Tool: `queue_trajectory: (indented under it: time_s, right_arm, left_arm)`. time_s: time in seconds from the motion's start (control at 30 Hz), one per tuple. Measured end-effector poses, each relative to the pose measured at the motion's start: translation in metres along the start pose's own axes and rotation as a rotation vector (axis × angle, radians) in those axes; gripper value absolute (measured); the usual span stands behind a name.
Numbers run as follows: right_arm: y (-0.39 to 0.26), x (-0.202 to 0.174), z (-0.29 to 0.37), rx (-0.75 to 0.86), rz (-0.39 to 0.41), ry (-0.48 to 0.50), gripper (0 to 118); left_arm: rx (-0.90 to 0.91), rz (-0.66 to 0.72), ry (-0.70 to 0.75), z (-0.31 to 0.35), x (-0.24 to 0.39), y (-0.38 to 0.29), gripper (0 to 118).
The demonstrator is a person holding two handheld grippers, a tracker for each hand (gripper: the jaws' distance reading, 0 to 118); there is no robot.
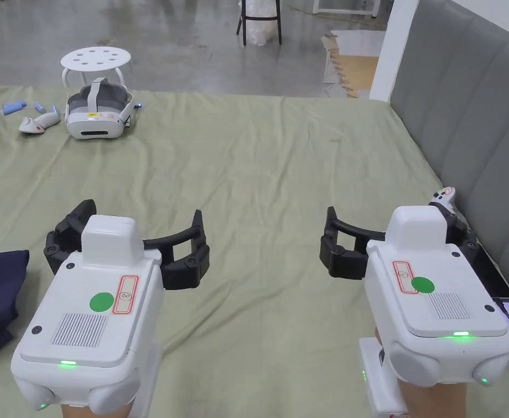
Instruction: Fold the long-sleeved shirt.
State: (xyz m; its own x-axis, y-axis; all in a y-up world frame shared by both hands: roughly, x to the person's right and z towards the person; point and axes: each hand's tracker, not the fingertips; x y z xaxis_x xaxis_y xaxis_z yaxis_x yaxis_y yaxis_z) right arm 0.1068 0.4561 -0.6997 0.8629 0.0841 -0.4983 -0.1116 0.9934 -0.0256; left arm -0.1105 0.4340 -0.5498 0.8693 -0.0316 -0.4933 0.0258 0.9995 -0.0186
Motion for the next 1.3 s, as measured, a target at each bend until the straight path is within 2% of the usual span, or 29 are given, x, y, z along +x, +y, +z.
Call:
queue_trajectory:
  time_s: [0.23, 0.43, 0.93, 1.1, 1.3]
  right_arm:
    - [0.003, -0.002, -0.002, -0.023, 0.013, 0.025, 118]
    - [0.005, 0.000, -0.002, -0.022, -0.044, 0.048, 118]
    - [0.002, -0.003, -0.004, -0.011, 0.030, -0.011, 118]
    - [0.001, 0.000, -0.005, -0.017, -0.002, -0.008, 118]
    - [0.002, 0.010, -0.001, -0.012, -0.005, -0.010, 118]
  left_arm:
    - [-0.006, 0.005, -0.004, 0.001, -0.004, 0.003, 111]
    - [-0.007, 0.008, 0.000, -0.001, -0.004, 0.003, 111]
    - [-0.013, 0.006, 0.001, -0.004, -0.005, 0.002, 111]
    - [-0.016, 0.004, 0.006, -0.005, -0.007, 0.000, 111]
    - [-0.015, 0.001, 0.013, -0.004, -0.011, 0.000, 111]
